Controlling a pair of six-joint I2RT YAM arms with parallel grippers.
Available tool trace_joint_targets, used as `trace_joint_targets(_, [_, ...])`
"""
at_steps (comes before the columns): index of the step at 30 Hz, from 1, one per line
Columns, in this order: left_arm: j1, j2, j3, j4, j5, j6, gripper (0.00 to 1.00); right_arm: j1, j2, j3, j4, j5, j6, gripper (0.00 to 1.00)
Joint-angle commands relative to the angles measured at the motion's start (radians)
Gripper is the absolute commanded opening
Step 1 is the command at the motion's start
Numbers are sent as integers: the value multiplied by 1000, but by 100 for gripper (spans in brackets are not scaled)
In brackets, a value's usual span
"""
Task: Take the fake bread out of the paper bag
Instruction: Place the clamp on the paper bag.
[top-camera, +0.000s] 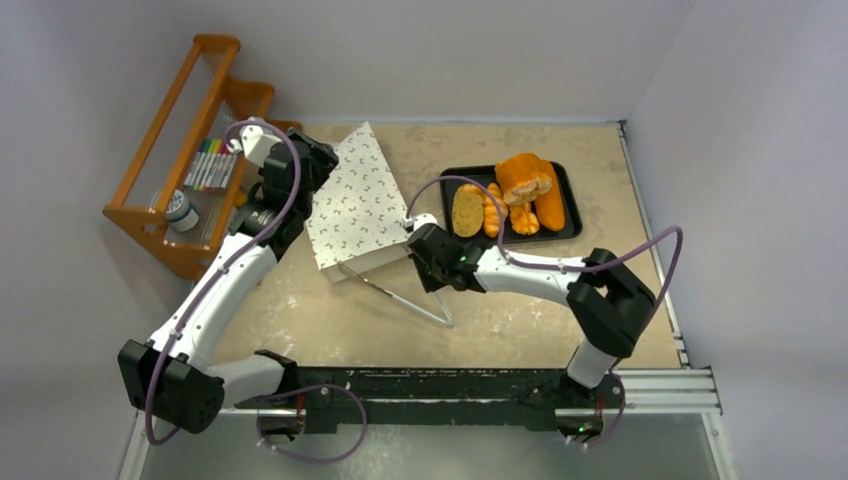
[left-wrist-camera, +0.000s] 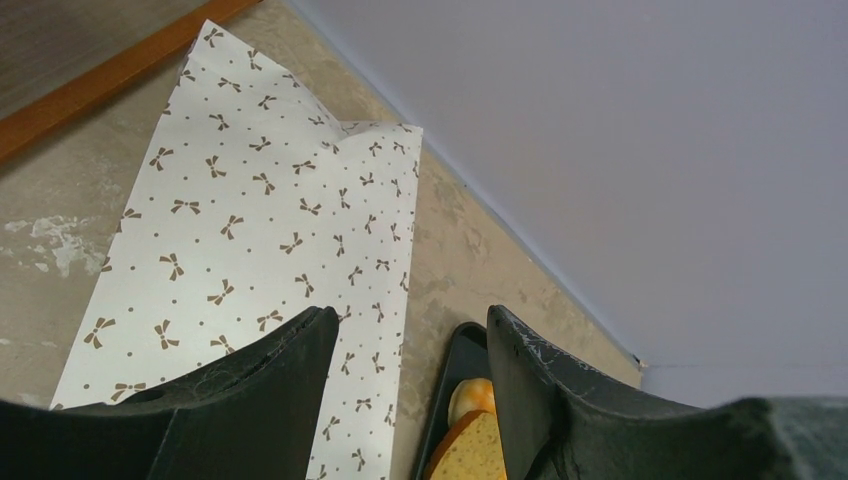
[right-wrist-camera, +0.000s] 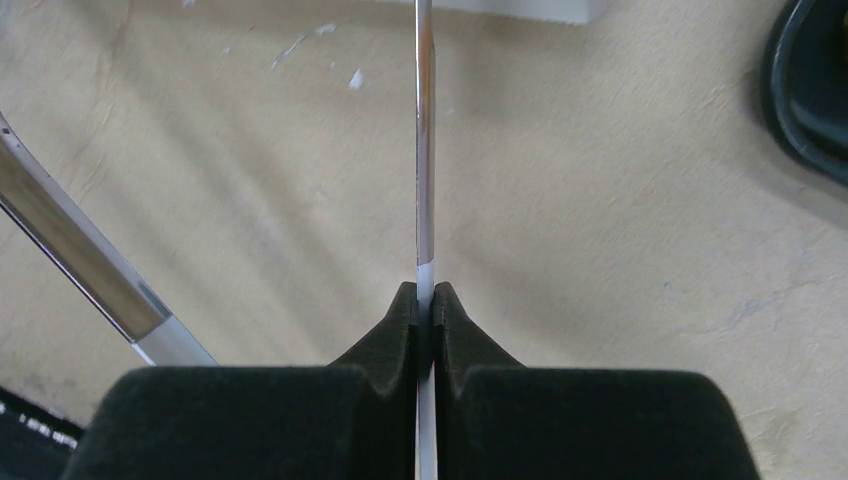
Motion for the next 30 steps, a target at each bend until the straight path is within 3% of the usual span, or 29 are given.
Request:
trace_joint_targets(1, [4, -18, -4, 54, 8, 11, 58, -16, 60, 98, -2, 55, 4, 0])
trace_joint_targets(22, [4, -9, -19, 78, 30, 0, 58, -85, 355, 413, -12, 167, 112, 0])
trace_joint_targets(24, [4, -10, -24, 79, 31, 0, 57, -85, 357, 417, 3, 175, 122, 15])
trace_joint_targets(27, [4, -13, -30, 78, 33, 1, 57, -85, 332, 389, 17, 194, 127, 29])
trace_joint_targets(30, [5, -14, -36, 83, 32, 2, 57, -84, 260, 322, 59, 210, 124, 34])
